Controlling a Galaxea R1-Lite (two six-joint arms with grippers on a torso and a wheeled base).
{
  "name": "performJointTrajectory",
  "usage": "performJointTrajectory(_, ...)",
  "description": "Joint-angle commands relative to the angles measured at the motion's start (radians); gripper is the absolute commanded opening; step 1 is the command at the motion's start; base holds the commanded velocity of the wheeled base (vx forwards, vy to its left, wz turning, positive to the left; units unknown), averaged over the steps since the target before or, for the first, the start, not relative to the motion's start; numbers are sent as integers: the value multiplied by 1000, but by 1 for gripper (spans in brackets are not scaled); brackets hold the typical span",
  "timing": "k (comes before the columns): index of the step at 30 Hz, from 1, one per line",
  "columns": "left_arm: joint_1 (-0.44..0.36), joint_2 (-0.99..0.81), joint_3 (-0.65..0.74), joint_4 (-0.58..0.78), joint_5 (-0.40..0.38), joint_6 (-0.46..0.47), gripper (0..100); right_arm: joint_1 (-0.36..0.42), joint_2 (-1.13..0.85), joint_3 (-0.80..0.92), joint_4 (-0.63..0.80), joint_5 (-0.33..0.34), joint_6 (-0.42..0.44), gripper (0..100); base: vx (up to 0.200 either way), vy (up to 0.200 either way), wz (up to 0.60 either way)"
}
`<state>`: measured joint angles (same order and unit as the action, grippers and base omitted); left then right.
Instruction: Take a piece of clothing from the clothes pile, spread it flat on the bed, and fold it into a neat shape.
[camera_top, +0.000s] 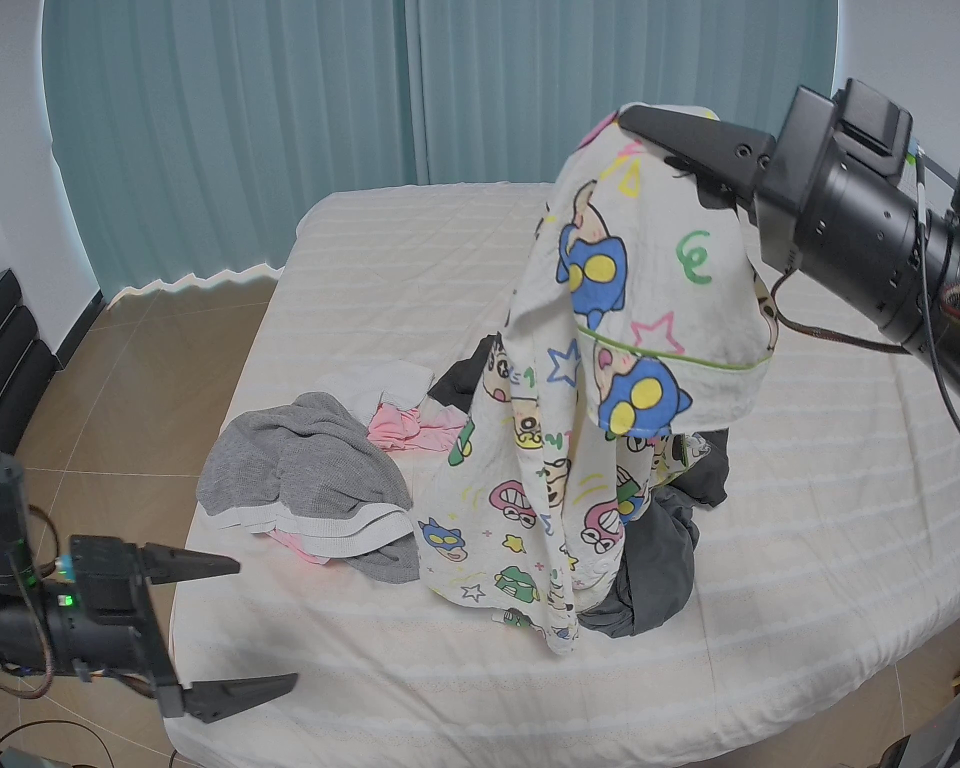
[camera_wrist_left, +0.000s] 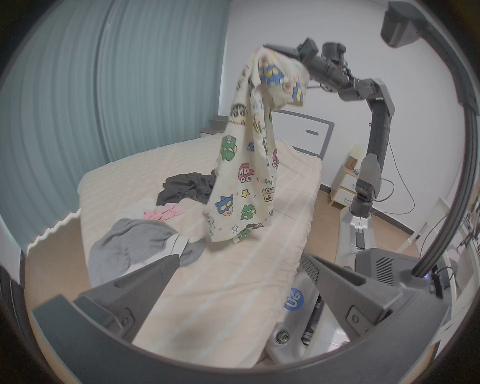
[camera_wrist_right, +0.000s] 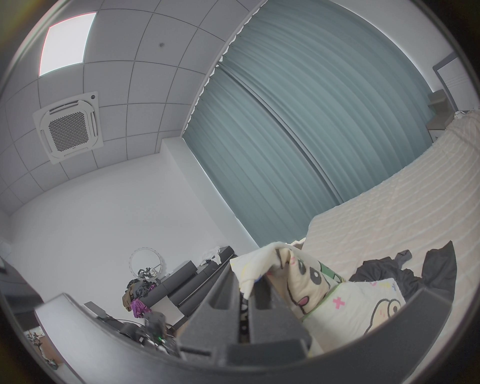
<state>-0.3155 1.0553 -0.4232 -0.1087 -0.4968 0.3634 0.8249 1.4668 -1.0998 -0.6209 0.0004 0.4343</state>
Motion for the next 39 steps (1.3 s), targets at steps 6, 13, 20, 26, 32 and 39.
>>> performJointTrajectory(6,-385,485,-2,-419,284,-213,100,54,138,-150,-40,-50,-3,0,0,0,0)
performJointTrajectory(13,-438,499,37,-543,457,-235,100,51,125,-109,-54,-50,-2,0,0,0,0)
performJointTrajectory(20,-510,508,34,-568,477,-362,100,48,125,-101,-54,-50,0,0,0,0,0)
performJointTrajectory(26,-514,608,37,-689,532,-394,100,46,124,-91,-54,-69,0,0,0,0,0)
performJointTrajectory(32,-514,709,26,-815,560,-394,100,45,121,-88,-56,-69,1,0,0,0,0)
performJointTrajectory(39,-514,789,27,-919,595,-391,100,45,104,-72,-56,-69,3,0,0,0,0)
